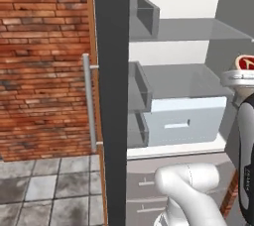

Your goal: Gather the mushroom and avocado from the fridge and place them on a tray on the dining counter. Then gather the steak and chicken drumstick from the fridge and place them on the other tray.

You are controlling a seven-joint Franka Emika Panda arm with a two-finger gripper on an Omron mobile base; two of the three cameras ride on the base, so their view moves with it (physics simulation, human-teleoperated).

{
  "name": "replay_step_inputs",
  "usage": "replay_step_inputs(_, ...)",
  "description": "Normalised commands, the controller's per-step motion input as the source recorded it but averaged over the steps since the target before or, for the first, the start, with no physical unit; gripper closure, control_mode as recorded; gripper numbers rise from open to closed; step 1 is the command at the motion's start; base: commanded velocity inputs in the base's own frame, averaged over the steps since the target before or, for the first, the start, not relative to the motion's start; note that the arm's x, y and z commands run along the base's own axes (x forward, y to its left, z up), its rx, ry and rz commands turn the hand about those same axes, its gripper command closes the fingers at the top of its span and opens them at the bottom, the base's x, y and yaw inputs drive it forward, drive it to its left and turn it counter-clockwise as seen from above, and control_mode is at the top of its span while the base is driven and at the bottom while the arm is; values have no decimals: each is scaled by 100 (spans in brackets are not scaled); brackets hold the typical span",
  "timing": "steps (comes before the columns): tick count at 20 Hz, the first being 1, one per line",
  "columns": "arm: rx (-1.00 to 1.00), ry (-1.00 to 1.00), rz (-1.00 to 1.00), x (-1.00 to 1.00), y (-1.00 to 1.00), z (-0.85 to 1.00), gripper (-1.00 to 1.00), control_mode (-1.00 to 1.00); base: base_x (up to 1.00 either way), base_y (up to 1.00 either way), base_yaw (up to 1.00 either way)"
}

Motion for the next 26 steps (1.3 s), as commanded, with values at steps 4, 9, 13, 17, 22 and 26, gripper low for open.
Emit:
replay_step_inputs(4, 0, 0, 0, 0, 0, 0, 100, 100, -75, 46, 0)
replay_step_inputs(9, 0, 0, 0, 0, 0, 0, 100, 100, -73, 65, 2)
replay_step_inputs(13, 0, 0, 0, 0, 0, 0, 100, 100, -65, 82, 4)
replay_step_inputs(17, 0, 0, 0, 0, 0, 0, 100, 100, -66, 84, 4)
replay_step_inputs(22, 0, 0, 0, 0, 0, 0, 100, 100, -47, 94, 7)
replay_step_inputs(26, 0, 0, 0, 0, 0, 0, 100, 100, 8, 100, 14)
